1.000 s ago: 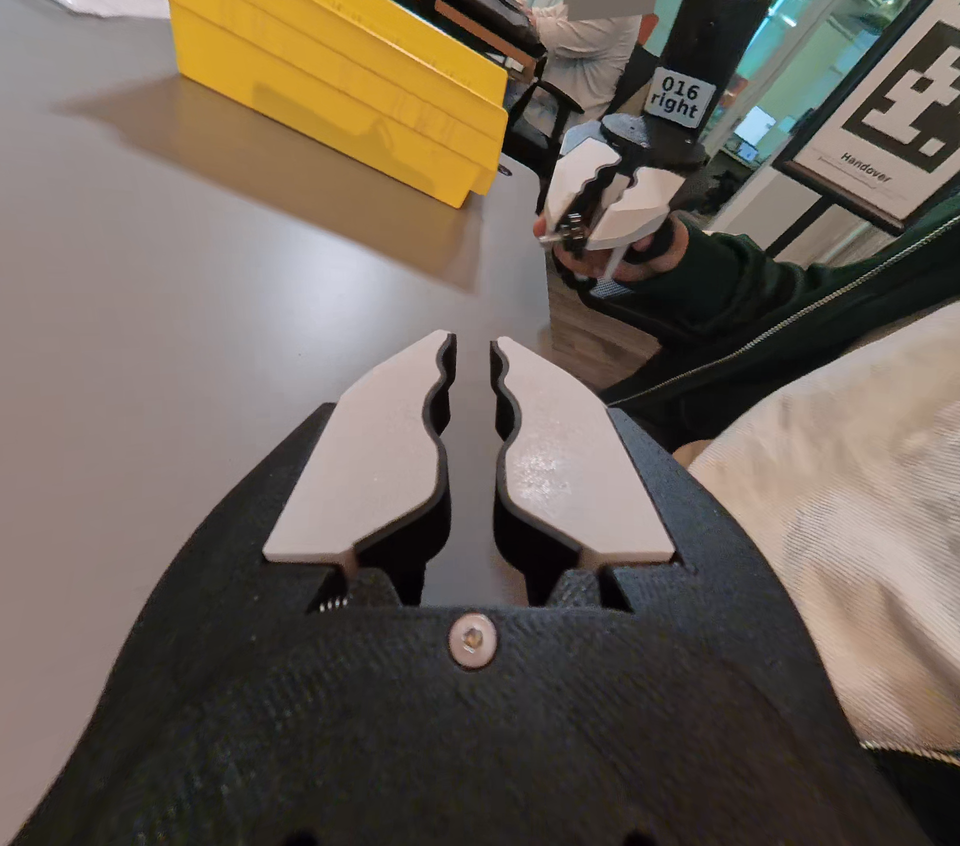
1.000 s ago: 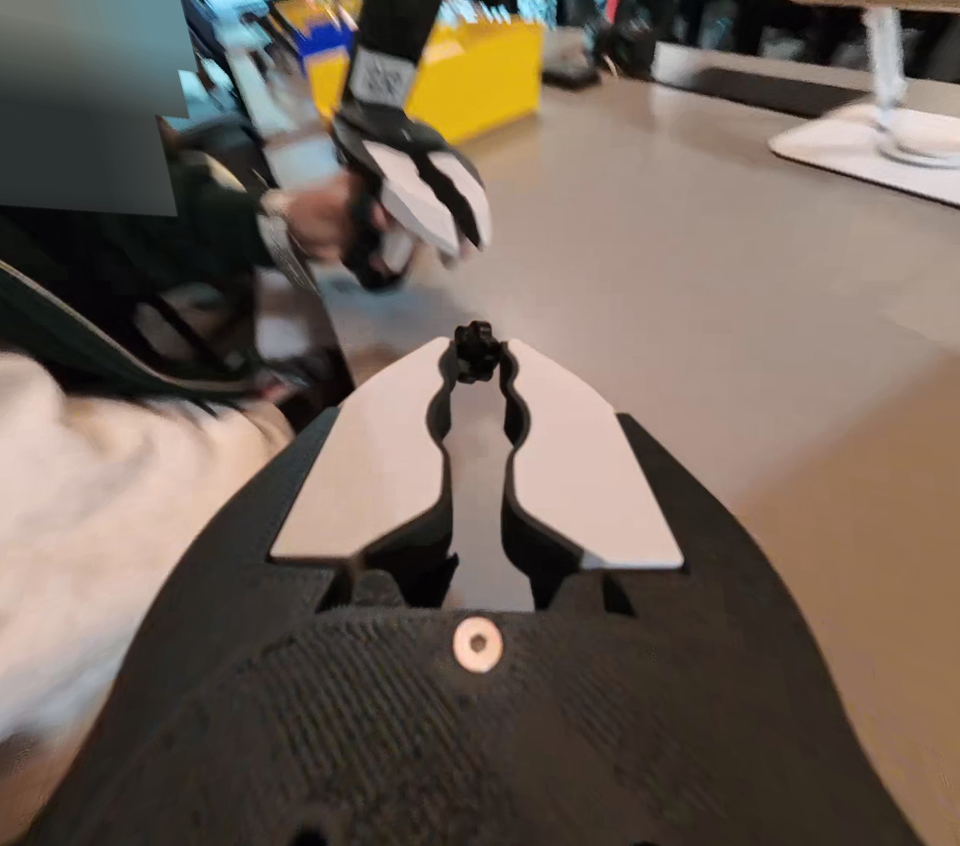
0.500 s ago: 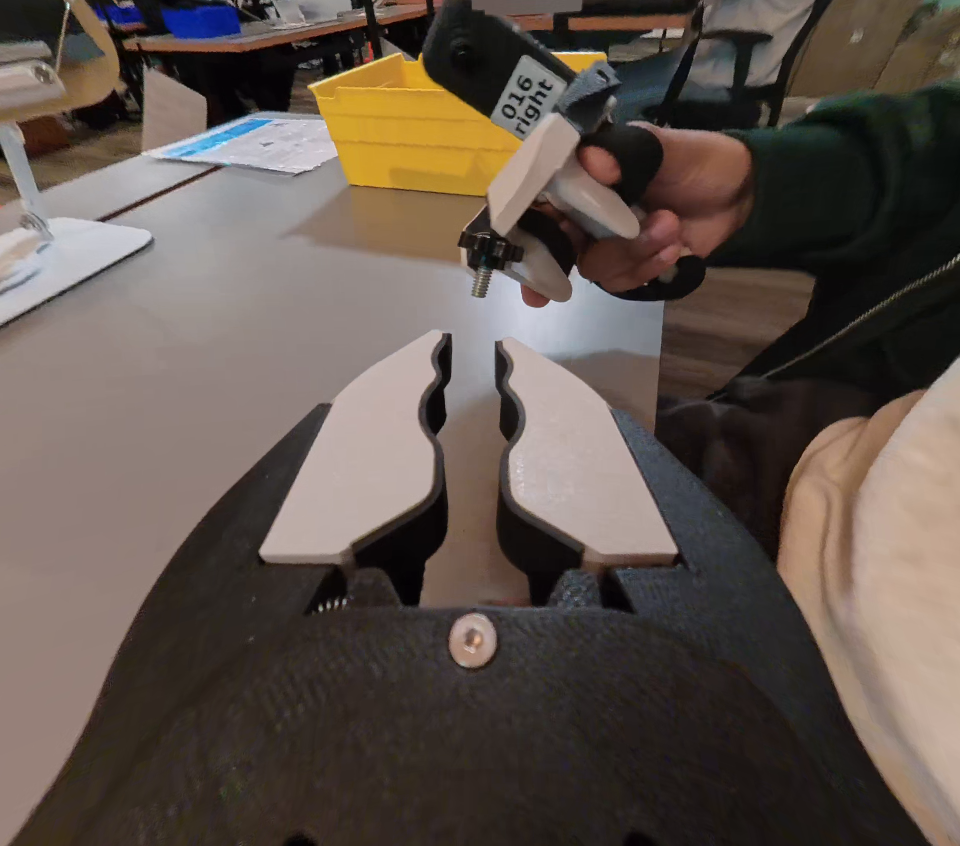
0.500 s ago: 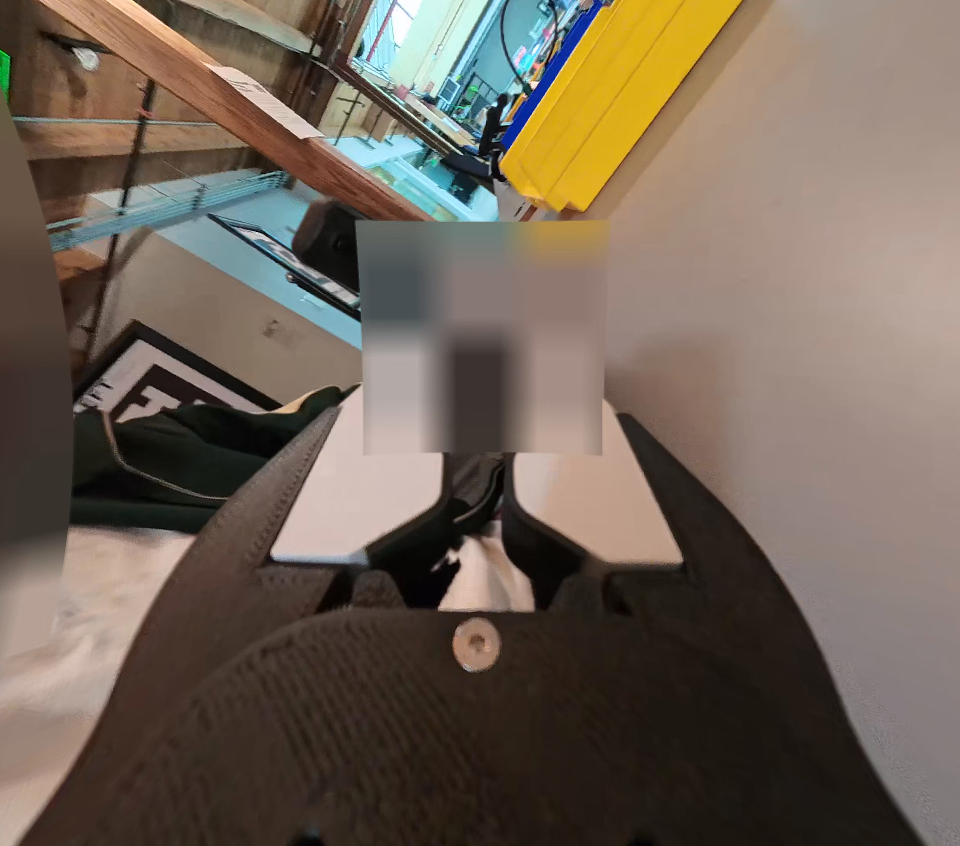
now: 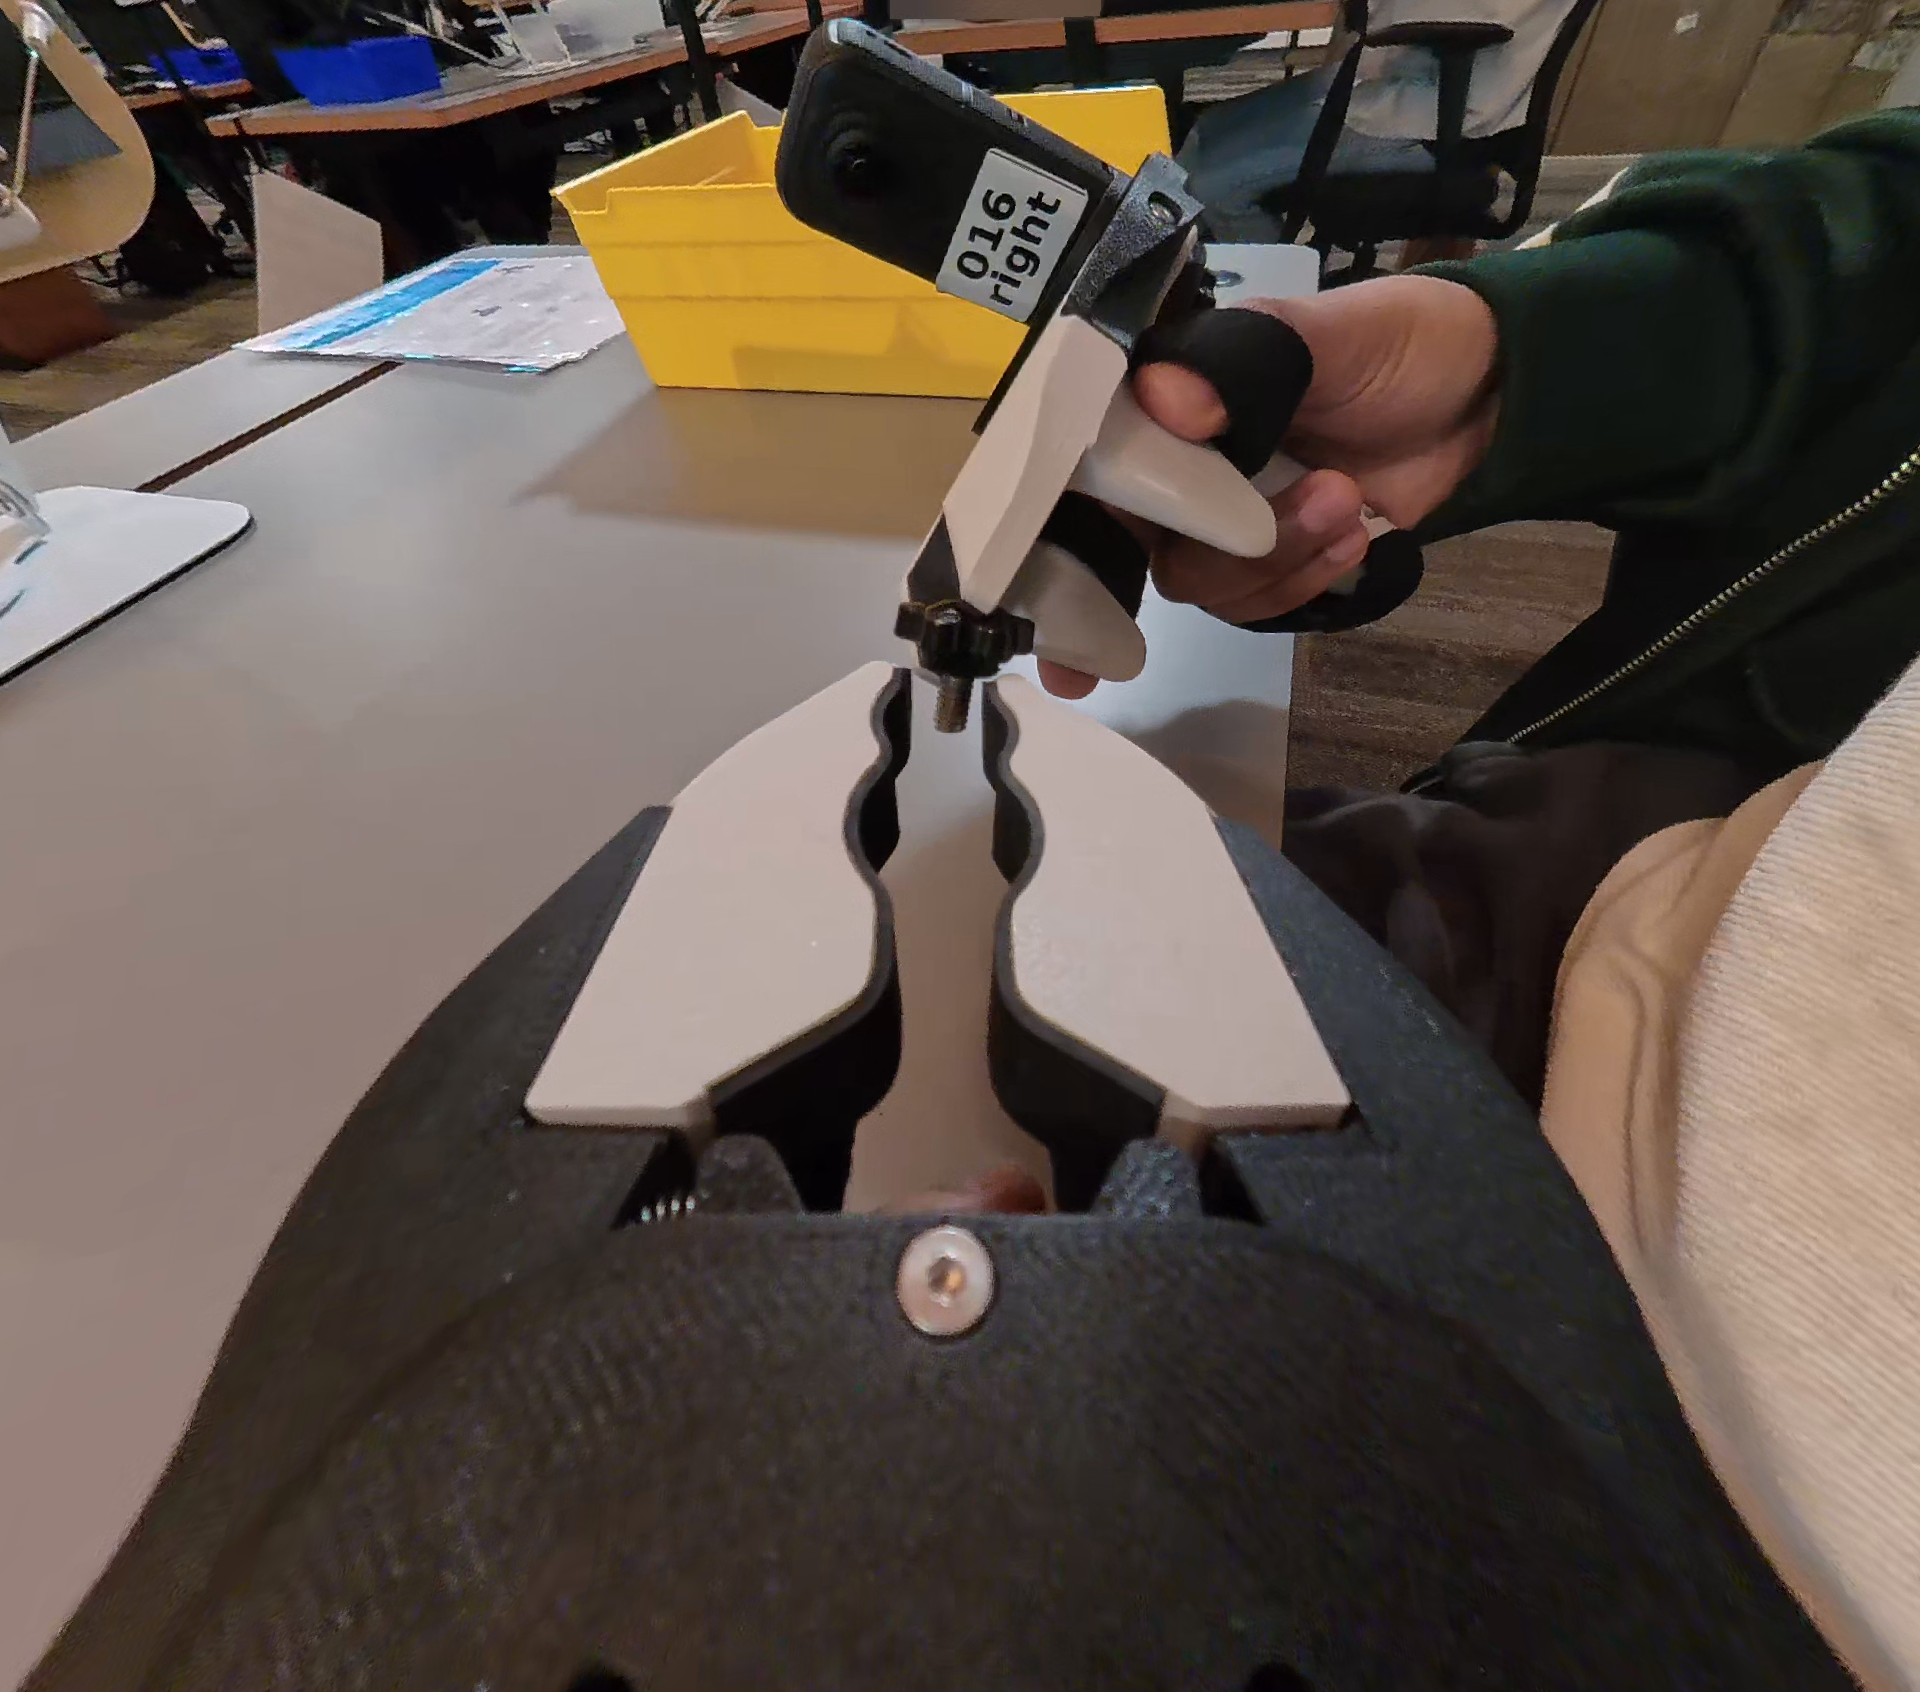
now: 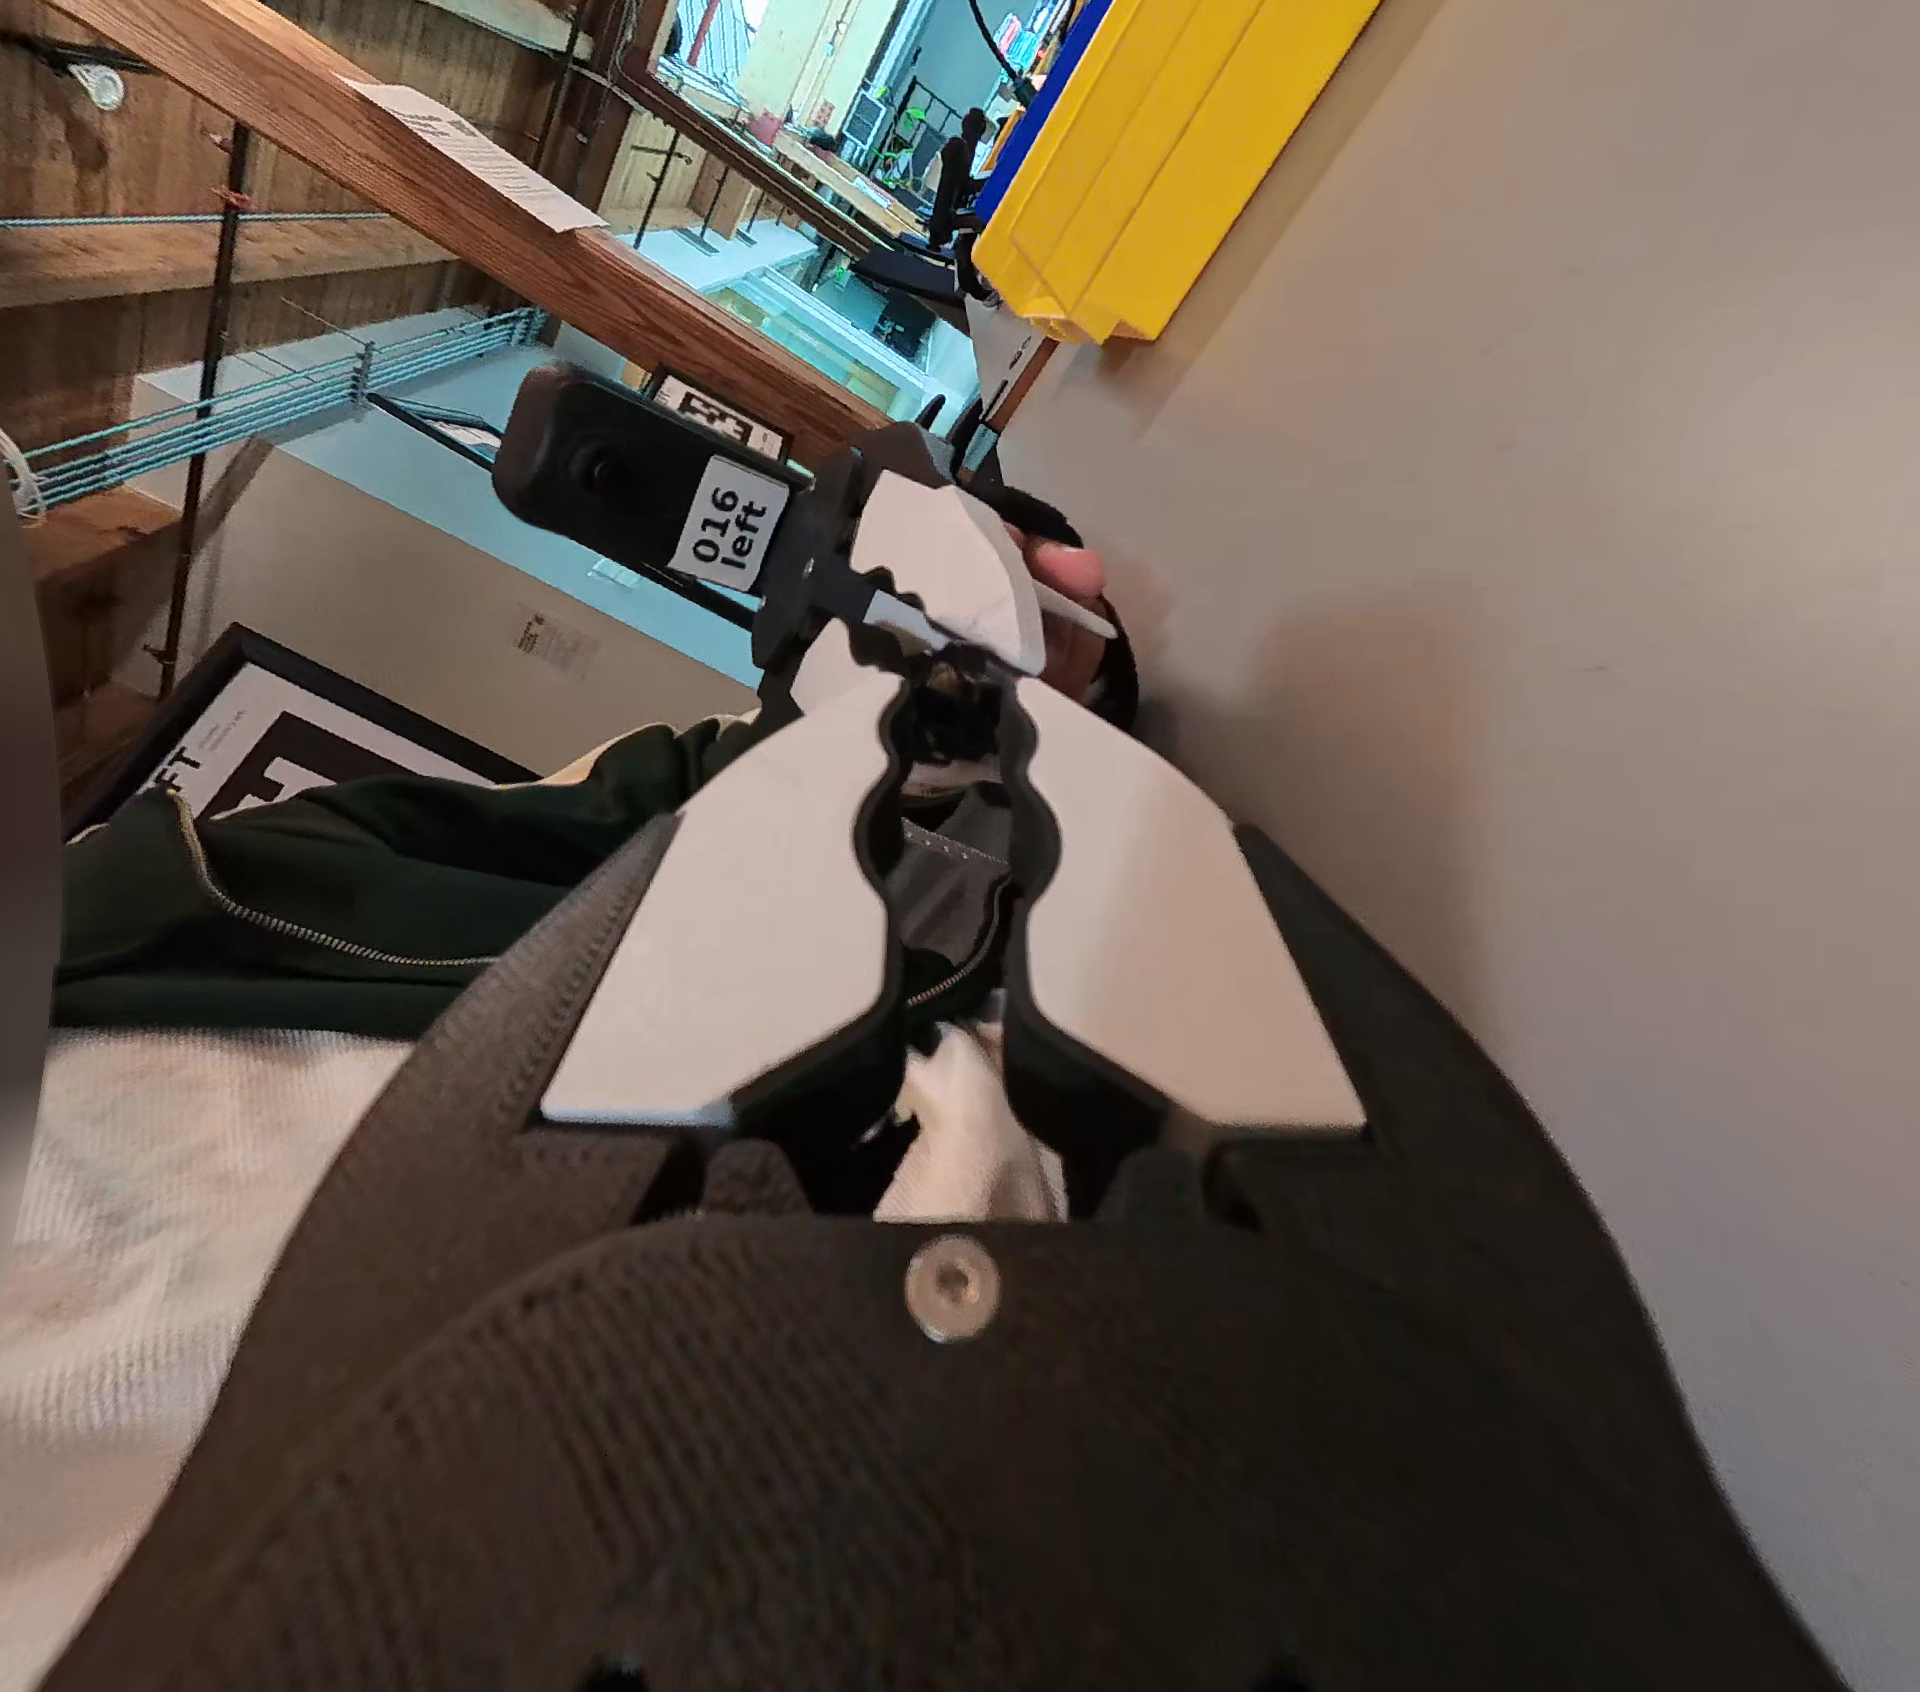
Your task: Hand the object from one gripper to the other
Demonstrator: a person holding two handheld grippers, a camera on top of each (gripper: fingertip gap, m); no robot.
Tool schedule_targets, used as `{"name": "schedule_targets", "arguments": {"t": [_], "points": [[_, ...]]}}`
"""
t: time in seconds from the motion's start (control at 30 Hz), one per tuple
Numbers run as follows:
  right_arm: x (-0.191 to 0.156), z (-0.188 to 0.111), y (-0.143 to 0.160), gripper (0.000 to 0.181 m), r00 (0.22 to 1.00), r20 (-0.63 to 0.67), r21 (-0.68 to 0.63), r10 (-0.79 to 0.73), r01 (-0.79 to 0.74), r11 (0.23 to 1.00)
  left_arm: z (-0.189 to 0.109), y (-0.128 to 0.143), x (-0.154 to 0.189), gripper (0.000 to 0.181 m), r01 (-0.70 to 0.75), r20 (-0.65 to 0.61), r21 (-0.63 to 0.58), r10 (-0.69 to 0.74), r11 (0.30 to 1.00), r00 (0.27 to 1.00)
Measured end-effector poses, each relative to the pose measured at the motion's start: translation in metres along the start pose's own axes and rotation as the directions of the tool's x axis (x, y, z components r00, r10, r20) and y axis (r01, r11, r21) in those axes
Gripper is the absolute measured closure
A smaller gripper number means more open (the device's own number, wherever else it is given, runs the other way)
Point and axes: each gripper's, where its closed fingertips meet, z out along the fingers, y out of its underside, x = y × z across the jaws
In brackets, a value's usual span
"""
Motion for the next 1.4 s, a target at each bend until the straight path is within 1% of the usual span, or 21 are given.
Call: {"name": "schedule_targets", "arguments": {"t": [0.1,0.23,0.3,0.37,0.43,0.5,0.63,0.73,0.83,0.9,0.97,1.0,1.03,1.07,1.13,1.23,1.33,1.4], "points": [[0.001,-0.001,0.0,0.166,1.0,-0.021,0.005,-0.018,0.018,1.0,0.002,0.002,0.0,0.174,-0.012,0.006,-0.018,0.012,1.0,1.0],[0.003,-0.003,0.001,0.166,0.998,-0.044,0.004,-0.046,0.046,0.999,0.004,0.004,0.001,0.174,-0.028,0.007,-0.048,0.029,0.998,1.0],[0.001,-0.003,-0.001,0.16,0.998,-0.029,0.017,-0.063,0.063,0.998,0.004,0.003,0.0,0.175,-0.018,0.01,-0.044,0.019,0.999,1.0],[-0.004,-0.005,-0.007,0.148,0.996,-0.011,0.065,-0.092,0.092,0.994,0.002,0.002,-0.003,0.175,0.001,0.014,-0.031,-0.001,1.0,1.0],[-0.007,-0.011,-0.016,0.136,0.99,-0.015,0.132,-0.141,0.142,0.981,-0.001,-0.001,-0.006,0.175,0.044,0.002,0.001,-0.044,0.999,0.999],[-0.008,-0.02,-0.024,0.128,0.978,-0.045,0.185,-0.206,0.211,0.96,-0.005,-0.009,-0.007,0.175,0.11,-0.04,0.068,-0.107,0.992,0.993],[-0.009,-0.035,-0.036,0.118,0.923,-0.156,0.239,-0.353,0.382,0.893,-0.012,-0.026,-0.014,0.175,0.296,-0.154,0.191,-0.27,0.936,0.951],[-0.018,-0.04,-0.035,0.115,0.874,-0.204,0.251,-0.442,0.483,0.839,-0.012,-0.032,-0.019,0.175,0.383,-0.219,0.225,-0.337,0.896,0.916],[-0.028,-0.039,-0.031,0.114,0.795,-0.247,0.223,-0.554,0.603,0.766,-0.01,-0.041,-0.019,0.175,0.389,-0.251,0.253,-0.328,0.886,0.911],[-0.034,-0.035,-0.03,0.115,0.688,-0.292,0.179,-0.664,0.722,0.669,-0.008,-0.05,-0.017,0.175,0.366,-0.261,0.275,-0.298,0.889,0.918],[-0.041,-0.03,-0.032,0.119,0.544,-0.335,0.129,-0.769,0.835,0.534,-0.006,-0.055,-0.013,0.175,0.338,-0.266,0.292,-0.264,0.895,0.927],[-0.044,-0.027,-0.034,0.123,0.486,-0.351,0.111,-0.801,0.871,0.479,-0.005,-0.056,-0.012,0.175,0.331,-0.265,0.294,-0.256,0.897,0.93],[-0.046,-0.024,-0.035,0.128,0.45,-0.357,0.104,-0.819,0.89,0.443,-0.004,-0.056,-0.009,0.175,0.329,-0.267,0.293,-0.254,0.898,0.93],[-0.05,-0.02,-0.037,0.133,0.435,-0.351,0.114,-0.829,0.899,0.423,-0.003,-0.055,-0.007,0.175,0.332,-0.269,0.29,-0.256,0.897,0.928],[-0.055,-0.014,-0.037,0.138,0.444,-0.318,0.142,-0.837,0.896,0.422,-0.003,-0.054,-0.006,0.175,0.335,-0.264,0.294,-0.261,0.895,0.929],[-0.049,-0.012,-0.034,0.14,0.461,-0.309,0.122,-0.832,0.887,0.445,-0.005,-0.052,-0.009,0.175,0.307,-0.227,0.299,-0.245,0.904,0.942],[-0.043,-0.019,-0.037,0.142,0.457,-0.355,0.1,-0.816,0.886,0.453,-0.01,-0.049,-0.012,0.175,0.275,-0.173,0.308,-0.23,0.911,0.958],[-0.039,-0.022,-0.038,0.143,0.462,-0.387,0.089,-0.798,0.88,0.466,-0.012,-0.045,-0.017,0.175,0.246,-0.11,0.306,-0.222,0.92,0.969]]}}
